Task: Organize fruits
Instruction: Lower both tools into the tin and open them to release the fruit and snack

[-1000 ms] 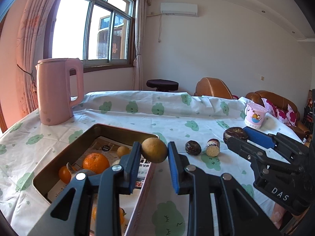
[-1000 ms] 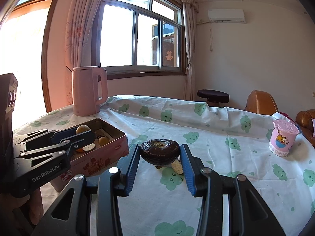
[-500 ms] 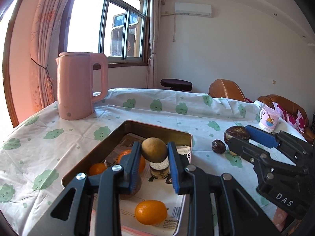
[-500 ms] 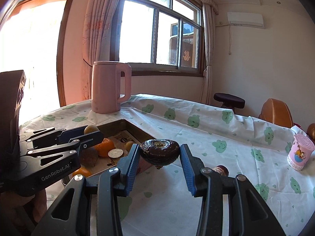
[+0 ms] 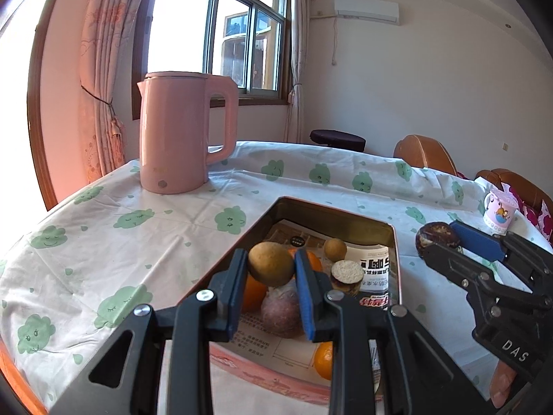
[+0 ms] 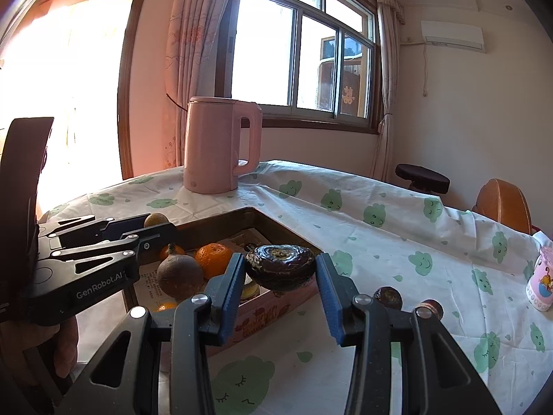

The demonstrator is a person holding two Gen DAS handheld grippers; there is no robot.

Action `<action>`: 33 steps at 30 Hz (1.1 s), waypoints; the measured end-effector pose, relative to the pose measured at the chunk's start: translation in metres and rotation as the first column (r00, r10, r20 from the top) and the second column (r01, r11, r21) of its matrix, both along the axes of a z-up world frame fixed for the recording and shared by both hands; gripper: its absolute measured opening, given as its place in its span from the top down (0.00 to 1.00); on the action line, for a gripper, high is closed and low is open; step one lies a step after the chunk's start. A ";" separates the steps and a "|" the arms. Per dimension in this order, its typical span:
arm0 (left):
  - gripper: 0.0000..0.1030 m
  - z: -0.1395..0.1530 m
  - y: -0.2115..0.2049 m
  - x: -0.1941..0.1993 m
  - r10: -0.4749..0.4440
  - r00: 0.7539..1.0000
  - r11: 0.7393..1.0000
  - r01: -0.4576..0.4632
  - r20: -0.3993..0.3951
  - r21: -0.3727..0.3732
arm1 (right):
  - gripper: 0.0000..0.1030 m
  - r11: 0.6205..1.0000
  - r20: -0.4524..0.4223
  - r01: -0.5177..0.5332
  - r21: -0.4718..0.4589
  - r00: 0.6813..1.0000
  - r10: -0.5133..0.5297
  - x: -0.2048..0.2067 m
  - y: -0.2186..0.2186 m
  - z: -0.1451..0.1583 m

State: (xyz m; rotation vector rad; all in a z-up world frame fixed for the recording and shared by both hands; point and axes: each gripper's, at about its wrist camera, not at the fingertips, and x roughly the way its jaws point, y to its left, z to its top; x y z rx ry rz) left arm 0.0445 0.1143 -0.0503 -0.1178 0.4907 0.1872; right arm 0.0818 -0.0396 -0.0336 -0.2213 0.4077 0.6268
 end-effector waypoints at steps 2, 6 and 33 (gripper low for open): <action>0.72 -0.004 0.004 0.000 0.013 1.000 1.000 -0.013 -0.014 0.002 | 0.57 1.000 -0.005 -0.008 -0.001 1.000 0.008 0.001 0.004 -0.001; 0.72 -0.010 0.011 0.000 0.025 0.999 1.000 -0.026 -0.036 -0.006 | 0.57 1.000 -0.014 -0.024 -0.008 1.000 0.024 0.000 0.012 -0.004; 0.72 -0.020 0.011 0.006 0.007 0.994 1.000 -0.006 -0.110 0.017 | 0.57 0.988 -0.122 -0.122 -0.093 0.986 0.111 0.013 0.041 -0.018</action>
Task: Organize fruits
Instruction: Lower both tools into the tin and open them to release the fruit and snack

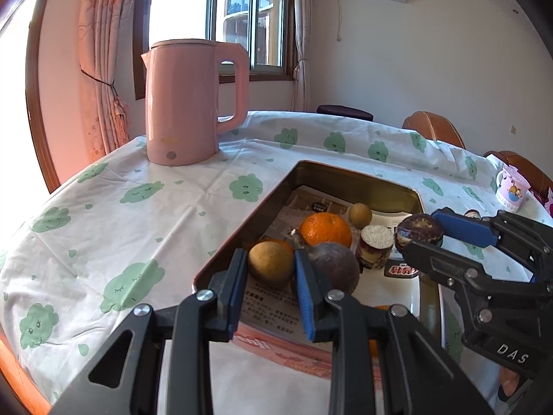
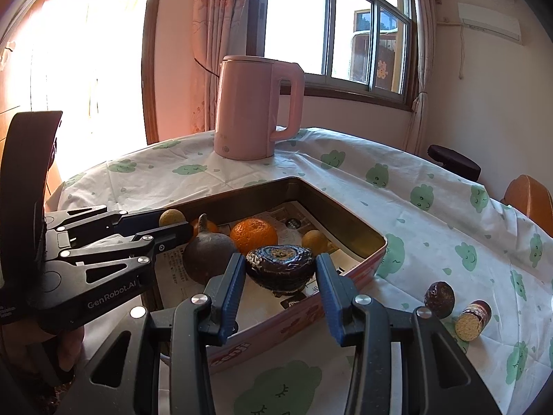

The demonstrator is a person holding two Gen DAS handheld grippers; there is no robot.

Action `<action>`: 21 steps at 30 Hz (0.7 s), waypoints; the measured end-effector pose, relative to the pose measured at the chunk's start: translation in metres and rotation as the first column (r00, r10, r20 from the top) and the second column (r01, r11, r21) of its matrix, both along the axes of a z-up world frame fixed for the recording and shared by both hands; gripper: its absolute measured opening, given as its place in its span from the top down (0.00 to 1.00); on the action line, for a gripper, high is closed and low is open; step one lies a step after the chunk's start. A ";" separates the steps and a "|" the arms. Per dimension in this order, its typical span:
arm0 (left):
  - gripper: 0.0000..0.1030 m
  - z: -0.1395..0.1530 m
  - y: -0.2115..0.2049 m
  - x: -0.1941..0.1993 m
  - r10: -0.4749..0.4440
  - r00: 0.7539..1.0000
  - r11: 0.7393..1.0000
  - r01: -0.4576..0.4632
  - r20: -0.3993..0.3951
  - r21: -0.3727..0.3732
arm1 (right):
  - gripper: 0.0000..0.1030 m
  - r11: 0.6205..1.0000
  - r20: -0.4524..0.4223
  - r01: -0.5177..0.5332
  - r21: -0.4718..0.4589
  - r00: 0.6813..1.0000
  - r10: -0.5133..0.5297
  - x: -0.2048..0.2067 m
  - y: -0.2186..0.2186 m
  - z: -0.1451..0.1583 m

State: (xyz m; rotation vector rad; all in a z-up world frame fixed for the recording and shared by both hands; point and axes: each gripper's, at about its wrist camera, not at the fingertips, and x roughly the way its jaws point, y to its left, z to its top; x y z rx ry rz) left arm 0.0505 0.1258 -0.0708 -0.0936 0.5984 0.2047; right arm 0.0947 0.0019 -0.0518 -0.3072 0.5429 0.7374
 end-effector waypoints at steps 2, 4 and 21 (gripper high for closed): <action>0.72 0.000 -0.001 0.000 0.000 1.000 1.000 0.000 -0.001 0.005 | 0.57 1.000 -0.004 -0.002 -0.004 1.000 0.002 0.001 0.001 0.000; 0.72 0.000 -0.001 0.000 0.001 1.000 1.000 -0.001 -0.001 0.006 | 0.57 1.000 -0.010 0.000 -0.005 1.000 0.000 0.002 0.001 -0.001; 0.61 0.001 -0.004 -0.002 0.019 1.000 0.999 -0.019 -0.001 0.048 | 0.57 1.000 -0.032 0.014 -0.007 0.999 -0.014 0.006 0.001 -0.003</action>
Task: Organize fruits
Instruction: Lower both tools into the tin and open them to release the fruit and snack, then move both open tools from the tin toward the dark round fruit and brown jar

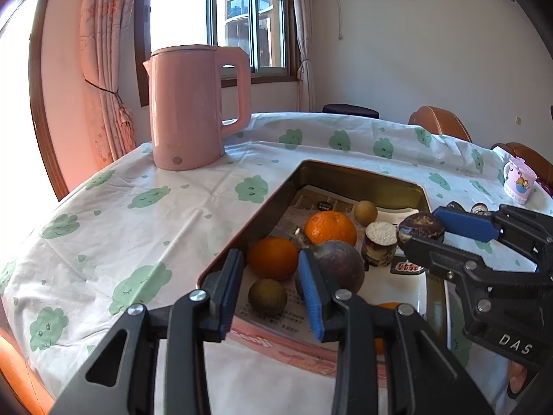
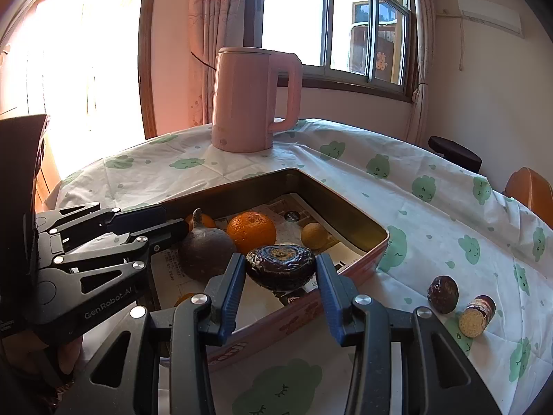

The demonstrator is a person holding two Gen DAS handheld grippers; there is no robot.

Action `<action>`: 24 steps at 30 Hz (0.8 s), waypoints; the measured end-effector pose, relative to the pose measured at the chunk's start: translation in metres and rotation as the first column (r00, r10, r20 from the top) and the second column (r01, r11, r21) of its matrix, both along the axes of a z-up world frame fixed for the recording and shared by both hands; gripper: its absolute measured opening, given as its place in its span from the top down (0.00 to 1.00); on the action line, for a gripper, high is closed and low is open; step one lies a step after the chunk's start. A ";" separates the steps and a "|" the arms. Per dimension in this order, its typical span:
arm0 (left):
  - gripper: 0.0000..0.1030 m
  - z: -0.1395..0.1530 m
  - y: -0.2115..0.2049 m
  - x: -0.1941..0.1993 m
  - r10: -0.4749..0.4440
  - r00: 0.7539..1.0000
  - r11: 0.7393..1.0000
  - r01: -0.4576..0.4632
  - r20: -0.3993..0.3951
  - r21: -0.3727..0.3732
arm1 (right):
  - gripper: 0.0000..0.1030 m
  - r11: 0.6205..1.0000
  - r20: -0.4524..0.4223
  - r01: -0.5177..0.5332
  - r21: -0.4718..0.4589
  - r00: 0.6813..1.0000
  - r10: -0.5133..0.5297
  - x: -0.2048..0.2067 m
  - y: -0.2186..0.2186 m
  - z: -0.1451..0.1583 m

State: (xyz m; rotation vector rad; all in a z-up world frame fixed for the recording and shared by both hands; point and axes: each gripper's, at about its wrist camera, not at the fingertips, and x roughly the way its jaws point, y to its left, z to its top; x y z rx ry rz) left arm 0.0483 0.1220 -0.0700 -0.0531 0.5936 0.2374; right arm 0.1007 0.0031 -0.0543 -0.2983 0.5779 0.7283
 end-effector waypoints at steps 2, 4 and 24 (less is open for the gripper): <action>0.48 0.001 0.000 -0.001 -0.003 1.000 1.000 0.003 0.004 0.004 | 0.57 1.000 0.000 0.001 -0.001 1.000 -0.001 0.000 0.000 0.000; 0.31 0.002 -0.003 -0.003 -0.012 1.000 1.000 0.012 0.015 0.020 | 0.57 1.000 0.000 0.000 -0.002 1.000 0.000 0.000 0.000 0.000; 0.04 0.011 0.001 -0.011 0.037 0.996 0.999 -0.037 0.078 -0.007 | 0.26 0.994 0.064 0.078 0.082 0.995 -0.083 -0.010 -0.037 0.011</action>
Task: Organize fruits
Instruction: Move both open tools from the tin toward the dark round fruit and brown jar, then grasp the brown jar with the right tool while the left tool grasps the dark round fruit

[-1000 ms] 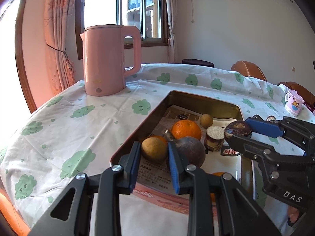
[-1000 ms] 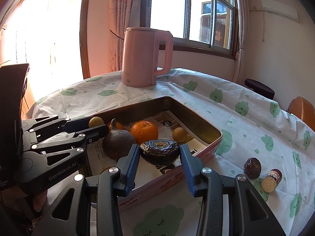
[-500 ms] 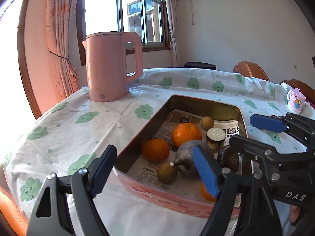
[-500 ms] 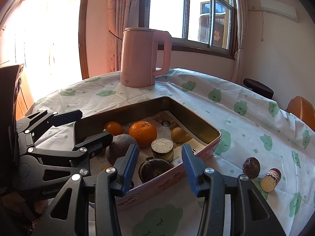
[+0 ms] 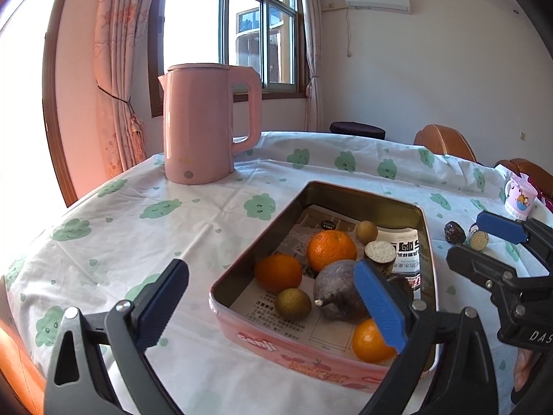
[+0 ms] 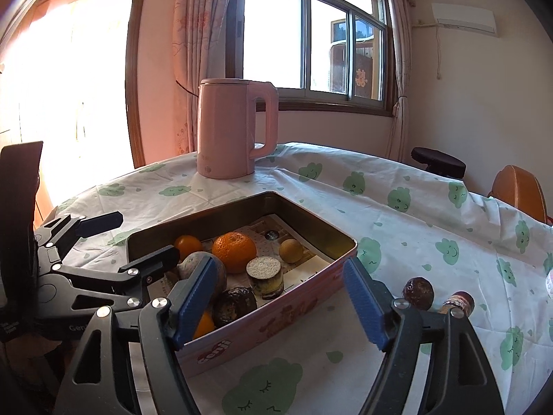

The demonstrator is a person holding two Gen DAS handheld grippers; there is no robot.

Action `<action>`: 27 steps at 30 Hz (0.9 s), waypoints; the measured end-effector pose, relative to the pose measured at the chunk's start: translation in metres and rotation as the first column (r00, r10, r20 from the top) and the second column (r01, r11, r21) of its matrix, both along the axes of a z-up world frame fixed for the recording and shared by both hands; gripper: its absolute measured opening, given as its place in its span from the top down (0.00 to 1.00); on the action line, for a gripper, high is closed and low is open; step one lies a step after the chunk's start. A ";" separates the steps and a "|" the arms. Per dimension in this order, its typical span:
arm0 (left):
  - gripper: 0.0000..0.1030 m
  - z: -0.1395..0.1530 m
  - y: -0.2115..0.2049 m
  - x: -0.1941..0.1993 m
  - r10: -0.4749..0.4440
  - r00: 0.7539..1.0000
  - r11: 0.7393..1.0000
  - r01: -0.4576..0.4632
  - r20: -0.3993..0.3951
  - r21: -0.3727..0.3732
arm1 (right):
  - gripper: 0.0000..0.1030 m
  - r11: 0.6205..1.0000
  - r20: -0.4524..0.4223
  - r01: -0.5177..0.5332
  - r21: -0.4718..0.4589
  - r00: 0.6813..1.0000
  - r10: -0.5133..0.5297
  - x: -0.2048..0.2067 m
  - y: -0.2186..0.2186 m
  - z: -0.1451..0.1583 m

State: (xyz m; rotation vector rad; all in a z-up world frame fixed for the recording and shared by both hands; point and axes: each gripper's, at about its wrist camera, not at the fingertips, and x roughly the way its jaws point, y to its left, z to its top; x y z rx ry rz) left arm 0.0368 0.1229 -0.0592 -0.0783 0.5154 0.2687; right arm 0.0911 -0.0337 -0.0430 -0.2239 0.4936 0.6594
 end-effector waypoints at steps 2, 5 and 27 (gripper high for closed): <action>0.04 0.004 -0.004 0.000 -0.003 1.000 1.000 0.003 0.011 -0.008 | 0.26 0.999 0.013 0.046 -0.020 0.999 -0.046 0.003 -0.019 0.001; 0.04 0.010 -0.018 0.001 -0.040 0.999 0.999 0.041 0.030 -0.014 | 0.26 0.989 0.008 0.142 -0.039 0.990 -0.142 0.016 -0.056 0.001; 0.00 0.032 -0.128 0.077 -0.249 0.968 0.967 0.250 -0.022 0.060 | 0.40 0.969 -0.257 0.215 -0.119 0.936 -0.239 0.116 -0.111 -0.026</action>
